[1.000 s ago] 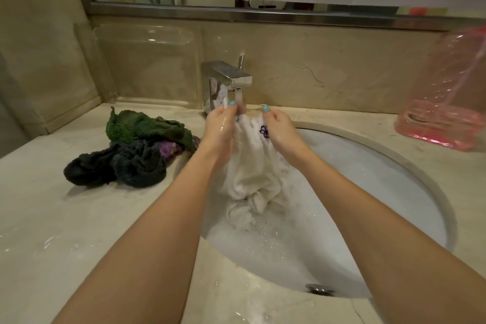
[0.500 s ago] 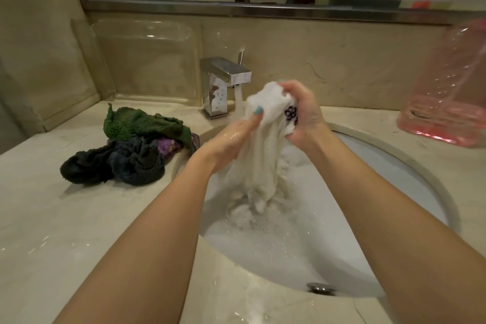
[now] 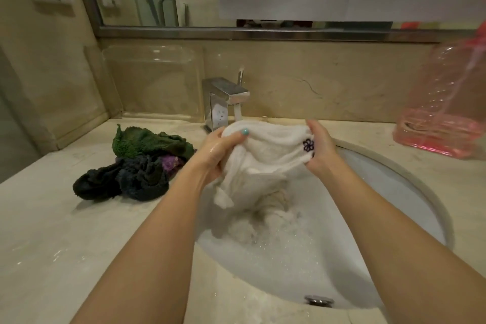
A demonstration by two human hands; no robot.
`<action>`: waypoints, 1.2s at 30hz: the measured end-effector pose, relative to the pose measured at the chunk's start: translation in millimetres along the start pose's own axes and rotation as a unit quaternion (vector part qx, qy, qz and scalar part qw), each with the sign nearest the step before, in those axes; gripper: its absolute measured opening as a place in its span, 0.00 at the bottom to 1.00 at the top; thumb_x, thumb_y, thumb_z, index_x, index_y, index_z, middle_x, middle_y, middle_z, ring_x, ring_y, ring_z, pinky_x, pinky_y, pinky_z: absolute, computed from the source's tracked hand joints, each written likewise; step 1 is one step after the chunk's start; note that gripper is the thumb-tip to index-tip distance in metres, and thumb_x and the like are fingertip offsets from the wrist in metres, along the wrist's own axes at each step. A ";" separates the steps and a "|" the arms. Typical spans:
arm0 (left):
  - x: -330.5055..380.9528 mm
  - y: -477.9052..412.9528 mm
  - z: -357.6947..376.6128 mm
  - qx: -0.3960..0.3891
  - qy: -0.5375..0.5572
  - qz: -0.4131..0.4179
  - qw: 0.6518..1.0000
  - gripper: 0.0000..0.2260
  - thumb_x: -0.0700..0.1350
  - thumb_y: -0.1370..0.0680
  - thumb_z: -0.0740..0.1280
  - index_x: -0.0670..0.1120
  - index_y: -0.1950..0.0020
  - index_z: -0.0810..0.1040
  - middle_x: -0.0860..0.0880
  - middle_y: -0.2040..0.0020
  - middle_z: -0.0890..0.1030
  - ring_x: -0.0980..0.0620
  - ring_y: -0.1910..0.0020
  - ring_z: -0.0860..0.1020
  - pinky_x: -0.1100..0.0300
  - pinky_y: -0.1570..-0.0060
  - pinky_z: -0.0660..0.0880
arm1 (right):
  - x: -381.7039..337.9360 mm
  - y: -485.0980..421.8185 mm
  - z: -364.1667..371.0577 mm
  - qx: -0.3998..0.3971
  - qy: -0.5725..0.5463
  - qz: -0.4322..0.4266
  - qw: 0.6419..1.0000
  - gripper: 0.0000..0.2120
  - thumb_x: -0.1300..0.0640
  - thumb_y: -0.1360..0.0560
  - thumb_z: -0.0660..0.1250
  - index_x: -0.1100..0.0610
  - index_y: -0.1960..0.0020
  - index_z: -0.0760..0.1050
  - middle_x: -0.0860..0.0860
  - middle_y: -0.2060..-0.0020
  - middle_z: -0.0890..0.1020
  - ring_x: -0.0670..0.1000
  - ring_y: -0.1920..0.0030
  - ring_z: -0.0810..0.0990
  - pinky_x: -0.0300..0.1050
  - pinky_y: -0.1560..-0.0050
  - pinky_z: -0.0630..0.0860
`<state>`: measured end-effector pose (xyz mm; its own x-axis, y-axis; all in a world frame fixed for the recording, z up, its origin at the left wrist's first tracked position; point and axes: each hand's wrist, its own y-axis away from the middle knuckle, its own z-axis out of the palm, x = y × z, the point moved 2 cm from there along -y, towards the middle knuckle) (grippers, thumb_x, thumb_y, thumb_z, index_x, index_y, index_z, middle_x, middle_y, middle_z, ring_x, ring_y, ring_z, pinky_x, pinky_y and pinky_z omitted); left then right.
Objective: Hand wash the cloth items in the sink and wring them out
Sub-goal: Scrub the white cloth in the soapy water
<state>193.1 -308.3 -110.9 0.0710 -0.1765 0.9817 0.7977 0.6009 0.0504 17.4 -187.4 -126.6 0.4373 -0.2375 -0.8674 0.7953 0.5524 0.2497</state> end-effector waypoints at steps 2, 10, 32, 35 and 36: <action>1.4 -1.8 4.5 0.018 0.052 0.038 0.998 0.18 0.49 0.24 0.71 0.47 0.37 0.74 0.42 0.43 0.82 0.42 0.45 0.81 0.46 0.47 0.80 | 8.7 9.5 9.6 -0.050 0.046 0.034 0.997 0.14 0.49 0.25 0.67 0.59 0.47 0.80 0.56 0.53 0.85 0.56 0.52 0.83 0.46 0.53 0.79; -8.0 -15.6 15.2 0.098 -0.135 0.064 0.984 0.29 0.65 0.23 0.60 0.39 0.38 0.75 0.38 0.48 0.83 0.42 0.50 0.83 0.43 0.46 0.79 | 23.2 31.2 37.8 -0.239 0.289 0.035 0.926 0.28 0.42 0.28 0.72 0.59 0.36 0.74 0.57 0.46 0.83 0.56 0.47 0.83 0.50 0.46 0.80; -5.6 -10.4 59.2 0.214 -0.048 0.066 0.973 0.14 0.43 0.21 0.63 0.47 0.68 0.72 0.49 0.70 0.74 0.47 0.64 0.71 0.55 0.59 0.69 | 28.6 35.1 65.1 0.055 0.171 -0.187 0.966 0.12 0.52 0.32 0.61 0.55 0.71 0.69 0.50 0.72 0.75 0.54 0.65 0.73 0.50 0.62 0.71; -5.5 -17.2 33.6 0.232 -0.015 0.038 0.972 0.07 0.40 0.20 0.62 0.44 0.56 0.77 0.44 0.60 0.79 0.45 0.59 0.78 0.50 0.52 0.77 | 30.9 62.5 77.8 -0.041 0.226 -0.263 0.937 0.16 0.57 0.25 0.68 0.53 0.70 0.68 0.47 0.74 0.73 0.48 0.69 0.71 0.39 0.67 0.68; -6.8 -18.5 28.5 0.239 -0.018 0.046 0.970 0.08 0.41 0.20 0.61 0.44 0.57 0.77 0.44 0.59 0.80 0.45 0.58 0.79 0.50 0.51 0.78 | 32.0 64.8 80.6 -0.059 0.243 -0.283 0.926 0.18 0.58 0.25 0.68 0.53 0.71 0.67 0.47 0.75 0.71 0.46 0.71 0.69 0.39 0.70 0.66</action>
<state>160.8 -296.0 -113.3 0.0999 -0.0832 0.9915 0.4189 0.9074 0.0340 116.7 -223.6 -103.4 -0.2984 -0.1432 -0.9436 0.7757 0.5396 -0.3272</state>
